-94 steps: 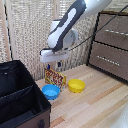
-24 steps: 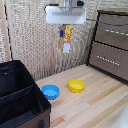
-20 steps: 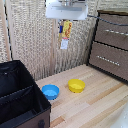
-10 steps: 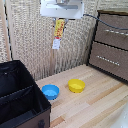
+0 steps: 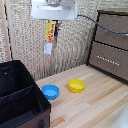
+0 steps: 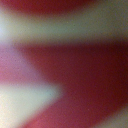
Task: Position your gripper near the granola bar, please. Lightly grip the granola bar with your gripping tool. Relocate your gripper along with the granola bar toward the leading division of the caddy with caution. Gently release the granola bar into the leading division of the caddy.
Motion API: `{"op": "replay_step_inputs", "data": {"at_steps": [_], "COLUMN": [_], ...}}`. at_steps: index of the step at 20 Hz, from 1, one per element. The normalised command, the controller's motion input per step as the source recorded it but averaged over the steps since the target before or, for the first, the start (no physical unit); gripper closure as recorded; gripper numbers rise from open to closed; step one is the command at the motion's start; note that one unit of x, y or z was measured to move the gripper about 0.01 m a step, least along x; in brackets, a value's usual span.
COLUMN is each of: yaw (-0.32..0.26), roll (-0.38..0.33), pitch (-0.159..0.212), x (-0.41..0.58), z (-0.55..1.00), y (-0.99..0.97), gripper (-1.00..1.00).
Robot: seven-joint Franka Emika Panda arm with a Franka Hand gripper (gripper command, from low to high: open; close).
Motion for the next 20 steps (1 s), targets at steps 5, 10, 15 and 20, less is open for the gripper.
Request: {"op": "replay_step_inputs", "data": {"at_steps": [5, 10, 15, 20], "yaw": [-0.113, -0.128, -0.134, -0.138], "roll": [-0.057, -0.062, -0.064, -0.059], "pitch": [0.048, 0.061, 0.061, 0.057], "x": [-0.118, -0.061, -0.050, -0.043], "z": [0.01, 0.00, 0.00, 0.00], "y": [0.74, 0.74, 0.74, 0.74], "gripper": [1.00, 1.00, 1.00, 1.00]}}
